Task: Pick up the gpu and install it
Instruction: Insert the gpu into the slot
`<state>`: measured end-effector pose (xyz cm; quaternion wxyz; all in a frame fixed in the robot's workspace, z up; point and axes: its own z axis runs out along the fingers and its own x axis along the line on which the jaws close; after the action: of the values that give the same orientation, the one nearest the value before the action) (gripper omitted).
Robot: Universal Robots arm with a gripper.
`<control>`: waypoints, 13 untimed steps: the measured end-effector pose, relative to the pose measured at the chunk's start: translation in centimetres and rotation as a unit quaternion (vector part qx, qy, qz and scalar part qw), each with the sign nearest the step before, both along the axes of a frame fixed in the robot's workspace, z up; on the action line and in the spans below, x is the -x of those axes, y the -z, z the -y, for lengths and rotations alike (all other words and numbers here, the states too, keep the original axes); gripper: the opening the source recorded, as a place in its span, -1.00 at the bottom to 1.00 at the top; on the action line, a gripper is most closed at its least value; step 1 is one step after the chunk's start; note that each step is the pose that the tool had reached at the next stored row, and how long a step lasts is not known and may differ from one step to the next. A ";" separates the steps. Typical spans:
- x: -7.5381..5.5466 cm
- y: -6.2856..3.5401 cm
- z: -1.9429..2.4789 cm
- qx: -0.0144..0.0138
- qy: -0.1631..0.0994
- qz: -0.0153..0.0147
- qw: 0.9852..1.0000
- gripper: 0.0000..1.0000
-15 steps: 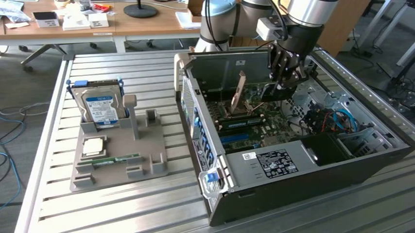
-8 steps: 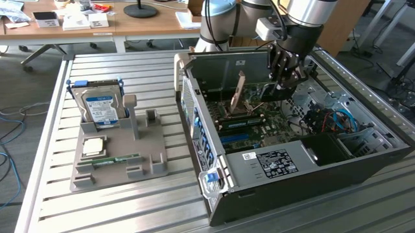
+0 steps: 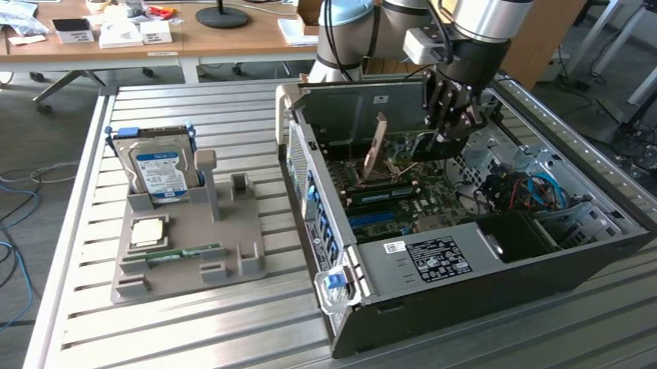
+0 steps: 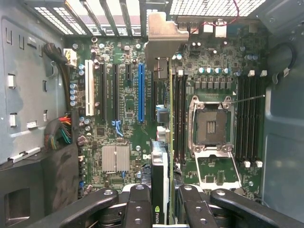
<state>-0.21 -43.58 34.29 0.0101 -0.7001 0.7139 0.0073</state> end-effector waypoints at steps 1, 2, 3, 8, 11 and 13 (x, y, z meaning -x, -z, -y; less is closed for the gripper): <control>0.0 0.00 0.00 0.000 0.000 0.000 1.000 -0.47; 0.0 0.00 0.00 0.000 0.000 0.000 1.000 -0.47; 0.1 0.07 0.00 0.000 0.000 0.000 1.000 -0.47; 0.1 0.20 0.00 0.000 0.000 0.000 1.000 -0.47; 0.1 0.22 0.00 0.000 0.000 0.000 1.000 -0.47; 0.1 0.27 0.00 0.000 0.000 0.000 1.000 -0.47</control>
<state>-0.33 -43.58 34.02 0.0102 -0.7002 0.7139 0.0074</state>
